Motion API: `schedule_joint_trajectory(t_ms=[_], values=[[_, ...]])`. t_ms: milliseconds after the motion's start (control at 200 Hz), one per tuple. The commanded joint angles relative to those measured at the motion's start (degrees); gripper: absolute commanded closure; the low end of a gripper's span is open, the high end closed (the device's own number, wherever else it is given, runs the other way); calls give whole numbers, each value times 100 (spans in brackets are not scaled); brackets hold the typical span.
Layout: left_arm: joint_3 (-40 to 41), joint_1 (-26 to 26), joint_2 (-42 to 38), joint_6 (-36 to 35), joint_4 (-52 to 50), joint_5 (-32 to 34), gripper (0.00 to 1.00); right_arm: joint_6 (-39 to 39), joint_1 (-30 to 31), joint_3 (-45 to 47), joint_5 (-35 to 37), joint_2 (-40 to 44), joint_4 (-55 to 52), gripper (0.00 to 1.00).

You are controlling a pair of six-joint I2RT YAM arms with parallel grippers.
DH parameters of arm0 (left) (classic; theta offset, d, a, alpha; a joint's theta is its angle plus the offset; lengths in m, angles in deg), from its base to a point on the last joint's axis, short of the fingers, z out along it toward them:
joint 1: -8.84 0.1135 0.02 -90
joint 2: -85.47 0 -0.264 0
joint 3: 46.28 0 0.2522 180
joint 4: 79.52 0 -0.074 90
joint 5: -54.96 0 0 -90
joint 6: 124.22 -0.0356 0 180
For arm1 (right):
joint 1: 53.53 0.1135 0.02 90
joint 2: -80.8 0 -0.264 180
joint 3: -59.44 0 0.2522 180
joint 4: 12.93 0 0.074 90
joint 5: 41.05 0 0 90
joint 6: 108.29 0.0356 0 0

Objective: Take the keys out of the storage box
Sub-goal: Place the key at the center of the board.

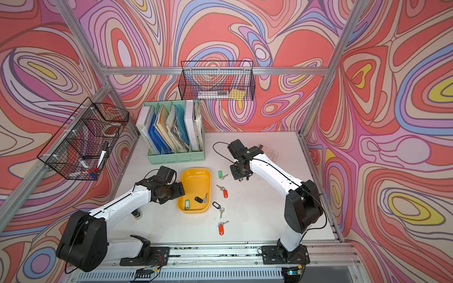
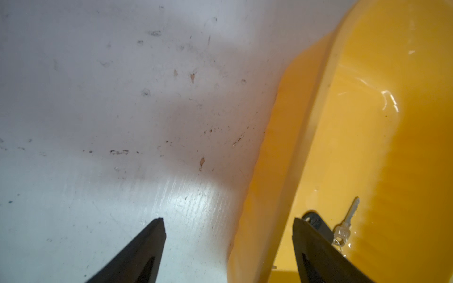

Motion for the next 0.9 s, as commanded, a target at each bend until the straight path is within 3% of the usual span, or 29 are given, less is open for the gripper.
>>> schedule_joint_trajectory(t_ms=[0,506,671,896], values=[[-160,41,-77,-125,67,-27,15,229,-92,436,-214,23,485,100],[-243,47,-95,-189,67,-38,18,450,-192,1268,-395,-333,1639,100],[-309,44,-58,-299,117,-35,19,433,-193,1140,-288,-266,1597,80],[-418,53,85,-546,268,-40,24,368,-232,948,-172,132,1519,71]])
